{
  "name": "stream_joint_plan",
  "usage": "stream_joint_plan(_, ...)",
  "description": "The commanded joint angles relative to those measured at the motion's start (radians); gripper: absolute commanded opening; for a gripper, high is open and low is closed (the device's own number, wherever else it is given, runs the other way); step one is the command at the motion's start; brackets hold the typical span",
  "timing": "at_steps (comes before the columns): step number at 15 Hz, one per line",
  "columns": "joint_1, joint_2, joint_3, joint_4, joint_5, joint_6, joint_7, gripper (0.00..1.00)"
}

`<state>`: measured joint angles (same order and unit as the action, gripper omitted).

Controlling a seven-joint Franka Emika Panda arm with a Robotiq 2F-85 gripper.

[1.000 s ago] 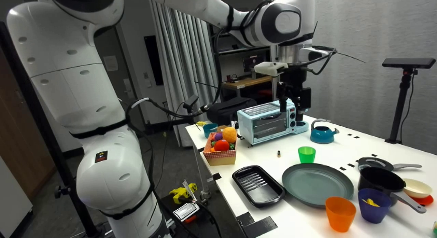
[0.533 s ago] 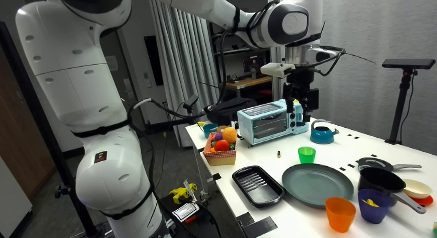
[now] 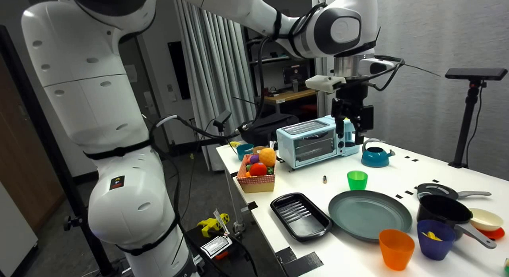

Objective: Pour the contents in the dark blue cup onto the grey plate, put the dark blue cup inside the green cup

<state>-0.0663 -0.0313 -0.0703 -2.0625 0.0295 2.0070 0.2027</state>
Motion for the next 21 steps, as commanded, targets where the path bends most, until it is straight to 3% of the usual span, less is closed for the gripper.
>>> stream_joint_plan(1,-0.018,0.086,-0.017,0.062,-0.037,0.056,0.004,1.0)
stream_joint_plan(9,-0.026,0.29,-0.064,0.109,-0.062,0.263,0.072,1.0)
stream_joint_plan(17,-0.03,0.492,-0.126,0.331,-0.058,0.257,0.146,1.0)
stream_joint_plan(20,-0.029,0.523,-0.146,0.37,-0.06,0.25,0.174,1.0)
stream_joint_plan(21,-0.031,0.485,-0.133,0.309,-0.043,0.272,0.139,1.0)
